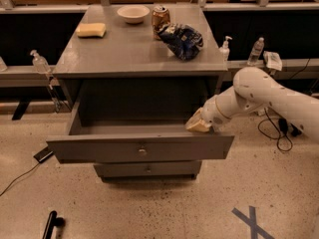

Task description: Open top drawer

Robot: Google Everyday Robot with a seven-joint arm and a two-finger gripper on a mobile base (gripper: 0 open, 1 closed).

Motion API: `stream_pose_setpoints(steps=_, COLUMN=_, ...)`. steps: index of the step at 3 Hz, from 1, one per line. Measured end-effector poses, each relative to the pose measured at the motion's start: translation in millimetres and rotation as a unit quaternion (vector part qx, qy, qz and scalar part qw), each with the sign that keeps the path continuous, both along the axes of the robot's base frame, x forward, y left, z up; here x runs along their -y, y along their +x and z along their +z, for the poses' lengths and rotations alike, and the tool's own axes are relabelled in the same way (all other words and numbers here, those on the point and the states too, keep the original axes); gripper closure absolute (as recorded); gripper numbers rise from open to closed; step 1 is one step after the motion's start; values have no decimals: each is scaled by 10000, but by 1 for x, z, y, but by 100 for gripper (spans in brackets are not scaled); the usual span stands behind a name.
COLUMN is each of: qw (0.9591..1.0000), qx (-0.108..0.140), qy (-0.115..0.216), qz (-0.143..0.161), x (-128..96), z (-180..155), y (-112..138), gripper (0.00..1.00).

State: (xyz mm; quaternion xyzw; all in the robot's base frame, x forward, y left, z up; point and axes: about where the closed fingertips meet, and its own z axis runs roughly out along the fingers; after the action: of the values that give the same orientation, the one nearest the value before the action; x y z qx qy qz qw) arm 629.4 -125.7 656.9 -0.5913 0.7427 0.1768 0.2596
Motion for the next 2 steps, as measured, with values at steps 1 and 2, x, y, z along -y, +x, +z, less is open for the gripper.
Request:
stream_pose_setpoints(steps=1, qw=9999, qx=124, qy=61, qz=35, x=-3, z=7, y=-10, gripper=100)
stream_pose_setpoints(steps=2, qw=9986, qx=493, qy=151, qz=95, x=-8, z=24, y=-2, gripper=100)
